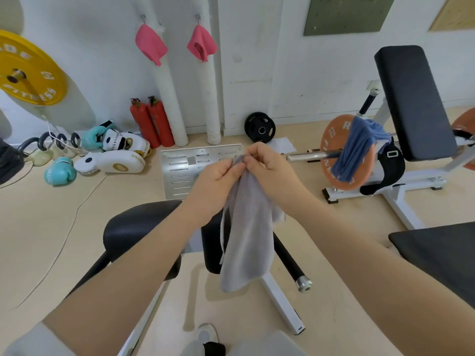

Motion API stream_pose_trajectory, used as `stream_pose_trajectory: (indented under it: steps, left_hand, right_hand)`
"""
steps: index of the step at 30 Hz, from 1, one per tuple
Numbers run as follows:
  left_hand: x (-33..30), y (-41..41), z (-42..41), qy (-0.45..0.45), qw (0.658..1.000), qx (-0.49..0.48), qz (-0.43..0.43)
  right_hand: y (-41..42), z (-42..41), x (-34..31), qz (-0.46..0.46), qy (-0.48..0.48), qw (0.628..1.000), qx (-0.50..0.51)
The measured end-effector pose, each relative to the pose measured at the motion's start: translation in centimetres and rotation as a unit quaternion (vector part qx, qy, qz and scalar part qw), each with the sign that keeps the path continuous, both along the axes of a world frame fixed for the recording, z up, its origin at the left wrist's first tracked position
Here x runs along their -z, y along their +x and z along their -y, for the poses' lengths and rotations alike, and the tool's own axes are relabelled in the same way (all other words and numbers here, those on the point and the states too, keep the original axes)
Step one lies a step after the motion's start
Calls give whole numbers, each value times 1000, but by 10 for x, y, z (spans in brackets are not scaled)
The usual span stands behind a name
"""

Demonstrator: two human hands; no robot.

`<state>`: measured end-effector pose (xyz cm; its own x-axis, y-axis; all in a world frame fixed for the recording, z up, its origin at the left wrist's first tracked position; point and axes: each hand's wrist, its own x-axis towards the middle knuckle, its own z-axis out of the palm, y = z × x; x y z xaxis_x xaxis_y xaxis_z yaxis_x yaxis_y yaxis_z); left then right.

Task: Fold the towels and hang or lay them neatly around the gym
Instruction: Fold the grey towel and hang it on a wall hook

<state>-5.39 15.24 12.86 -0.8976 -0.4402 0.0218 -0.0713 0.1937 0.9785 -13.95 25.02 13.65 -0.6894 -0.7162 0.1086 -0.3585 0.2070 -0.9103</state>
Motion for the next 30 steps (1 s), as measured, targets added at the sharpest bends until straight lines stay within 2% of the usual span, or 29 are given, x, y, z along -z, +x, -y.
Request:
stream_pose_trajectory:
  steps: [3,6,8,10,14,16,18,21,24,26,27,30]
  left_hand:
    - [-1,4,30,-74,997,4,16]
    - [-6,7,57,-115,989,-88,-3]
    - [-7,8,78,-61,989,-137,-16]
    - [-5,8,98,38,987,-155,-25]
    - [-1,7,126,218,956,-189,-47]
    - [3,8,141,236,949,-203,-49]
    - [10,8,158,222,950,-215,-44]
    - [17,4,171,220,949,-222,-40]
    - [23,-6,177,252,941,-218,-60]
    - [30,-15,186,292,923,-240,-75]
    - [34,-20,191,311,913,-252,-81]
    - [41,-38,199,306,914,-253,-79]
  right_hand:
    - [1,15,-2,131,-23,991,-32]
    - [0,20,3,242,-1,966,-89]
    - [2,24,9,315,31,938,-144]
    - [5,31,19,343,95,912,-203]
    - [12,44,42,293,242,887,-265]
    - [15,44,50,262,296,878,-270]
    - [13,42,58,215,341,883,-239]
    - [1,44,63,147,365,912,-116]
    - [-25,48,72,24,315,948,45]
    - [-43,47,78,-31,275,951,138]
    - [-52,46,81,-28,261,950,170]
    - [-76,53,82,54,197,955,214]
